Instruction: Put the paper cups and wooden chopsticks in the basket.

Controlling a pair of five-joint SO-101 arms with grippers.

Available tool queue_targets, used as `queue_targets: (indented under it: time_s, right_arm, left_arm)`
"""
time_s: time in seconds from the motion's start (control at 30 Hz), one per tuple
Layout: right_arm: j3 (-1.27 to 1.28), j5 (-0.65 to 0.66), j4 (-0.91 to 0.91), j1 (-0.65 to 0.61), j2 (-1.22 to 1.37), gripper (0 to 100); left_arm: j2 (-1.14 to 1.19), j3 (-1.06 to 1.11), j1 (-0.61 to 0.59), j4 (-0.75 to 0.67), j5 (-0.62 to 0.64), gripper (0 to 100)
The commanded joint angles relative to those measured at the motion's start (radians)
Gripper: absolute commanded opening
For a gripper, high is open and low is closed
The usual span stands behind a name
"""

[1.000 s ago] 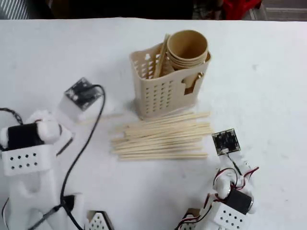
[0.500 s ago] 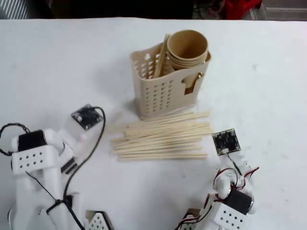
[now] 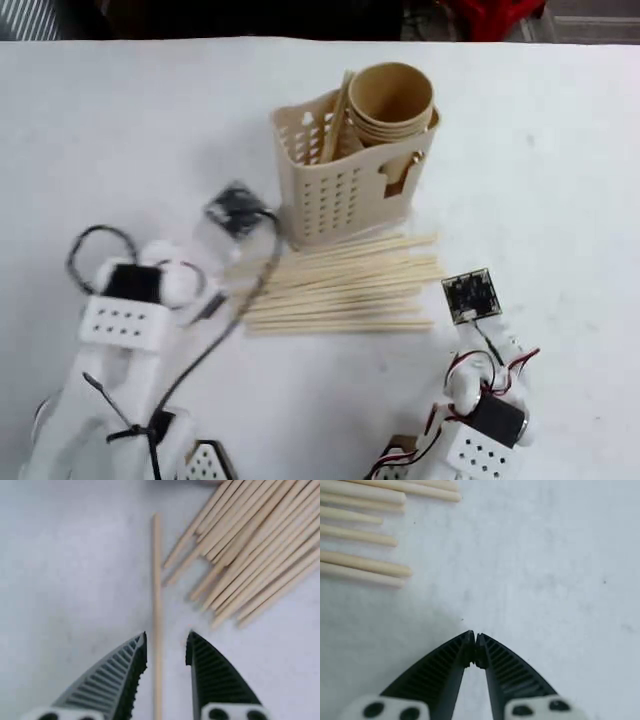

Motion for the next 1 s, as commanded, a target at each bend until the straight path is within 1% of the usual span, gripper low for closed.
queue_targets:
  time_s: [0.0, 0.1, 0.2, 0.3, 0.4, 0.53, 0.7, 0.77, 0.9, 0.97]
  right_arm:
    - [0.006, 0.012, 0.004, -0.008, -0.012, 1.7]
    - [0.006, 0.012, 0.004, -0.008, -0.012, 1.7]
    - [0.006, 0.012, 0.004, -0.008, -0.012, 1.7]
    - [0.006, 0.012, 0.004, -0.008, -0.012, 1.7]
    - [0.006, 0.012, 0.004, -0.008, -0.012, 1.7]
    - [0.006, 0.012, 0.004, -0.008, -0.010, 1.7]
    - [0.006, 0.012, 0.004, -0.007, -0.010, 1.7]
    - [0.006, 0.012, 0.004, -0.007, -0.010, 1.7]
    - [0.006, 0.012, 0.005, -0.007, -0.010, 1.7]
    - [0.006, 0.012, 0.005, -0.007, -0.010, 1.7]
  left_arm:
    - [0.111, -0.074, 0.044, -0.029, 0.032, 15]
    - [0.245, -0.104, 0.018, -0.068, 0.029, 15]
    - [0.367, -0.152, -0.031, -0.097, -0.015, 14]
    - [0.475, -0.201, -0.070, -0.097, -0.048, 14]
    - [0.565, -0.247, -0.107, -0.097, -0.049, 14]
    - [0.667, -0.287, -0.119, -0.098, -0.091, 14]
    - [0.785, -0.321, -0.127, -0.137, -0.087, 14]
    - [0.823, -0.359, -0.136, -0.118, -0.084, 14]
    - [0.911, -0.462, -0.168, -0.048, -0.026, 14]
    - [0.947, -0.500, -0.170, -0.015, -0.025, 9]
